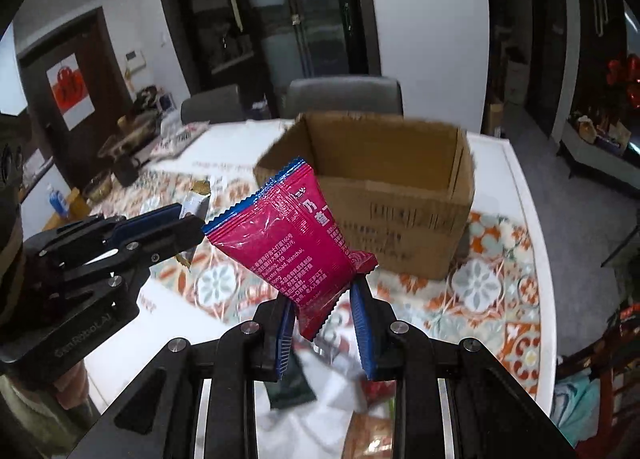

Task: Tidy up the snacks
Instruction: 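Lift both held snacks and carry them over the cardboard box, then open both tools to drop the snacks into the box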

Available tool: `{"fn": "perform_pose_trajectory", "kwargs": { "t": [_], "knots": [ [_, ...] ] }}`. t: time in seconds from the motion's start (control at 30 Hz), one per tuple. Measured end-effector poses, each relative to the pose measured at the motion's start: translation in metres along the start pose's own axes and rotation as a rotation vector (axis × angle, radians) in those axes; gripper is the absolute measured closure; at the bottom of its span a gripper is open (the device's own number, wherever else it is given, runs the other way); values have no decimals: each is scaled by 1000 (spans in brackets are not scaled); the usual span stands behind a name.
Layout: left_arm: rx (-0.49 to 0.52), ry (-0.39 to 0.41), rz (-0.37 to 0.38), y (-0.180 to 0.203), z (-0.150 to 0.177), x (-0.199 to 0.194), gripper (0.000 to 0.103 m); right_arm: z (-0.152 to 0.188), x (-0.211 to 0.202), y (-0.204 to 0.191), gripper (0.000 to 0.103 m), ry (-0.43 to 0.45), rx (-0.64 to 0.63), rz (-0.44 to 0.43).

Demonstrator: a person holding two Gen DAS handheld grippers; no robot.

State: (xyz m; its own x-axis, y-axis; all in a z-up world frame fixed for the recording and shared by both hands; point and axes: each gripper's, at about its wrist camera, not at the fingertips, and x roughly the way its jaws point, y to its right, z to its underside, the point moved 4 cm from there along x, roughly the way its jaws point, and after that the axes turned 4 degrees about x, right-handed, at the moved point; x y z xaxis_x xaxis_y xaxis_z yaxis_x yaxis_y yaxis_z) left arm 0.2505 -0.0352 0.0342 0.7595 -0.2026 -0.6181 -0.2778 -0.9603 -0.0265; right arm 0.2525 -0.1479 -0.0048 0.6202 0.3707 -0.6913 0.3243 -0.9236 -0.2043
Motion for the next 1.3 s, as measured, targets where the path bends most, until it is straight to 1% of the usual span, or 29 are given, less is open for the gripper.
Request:
{"fn": "perform_pose_trajectory", "kwargs": {
  "t": [0.17, 0.23, 0.37, 0.53, 0.7, 0.9, 1.07, 1.1, 1.13, 1.17, 1.2, 1.23, 1.3],
  "knots": [
    [16, 41, -10, -6, -29, 1, 84, -30, -8, 4, 75, 62, 17, 11],
    [17, 52, 0, -7, -39, 2, 84, -42, -10, 6, 75, 79, 18, 15],
    [30, 63, 2, -10, -54, 10, 84, -62, -7, 12, 75, 92, 28, 21],
    [33, 51, 16, -14, -68, 28, 84, -82, 2, 21, 75, 98, 31, 43],
    [25, 45, 26, -18, -77, 47, 84, -93, 12, 29, 75, 88, 23, 74],
    [15, 7, 43, -23, -88, 77, 84, -104, 35, 37, 75, 51, 13, 96],
    [11, -22, 33, -23, -96, 99, 83, -110, 54, 44, 75, 17, 19, 102],
    [5, -24, 30, -24, -97, 100, 80, -112, 58, 45, 74, 14, 19, 104],
    [-6, -28, 22, -26, -98, 104, 68, -113, 61, 47, 74, 11, 20, 103],
    [-14, -33, 12, -27, -100, 107, 62, -115, 64, 48, 74, 8, 23, 101],
    [-19, -32, 2, -29, -99, 108, 57, -115, 66, 49, 72, 8, 27, 101],
    [-23, -32, -6, -30, -99, 107, 57, -116, 69, 51, 59, 5, 29, 106],
    [-30, -38, -13, -34, -96, 105, 57, -115, 71, 53, 43, 6, 39, 132]
  ]
}}
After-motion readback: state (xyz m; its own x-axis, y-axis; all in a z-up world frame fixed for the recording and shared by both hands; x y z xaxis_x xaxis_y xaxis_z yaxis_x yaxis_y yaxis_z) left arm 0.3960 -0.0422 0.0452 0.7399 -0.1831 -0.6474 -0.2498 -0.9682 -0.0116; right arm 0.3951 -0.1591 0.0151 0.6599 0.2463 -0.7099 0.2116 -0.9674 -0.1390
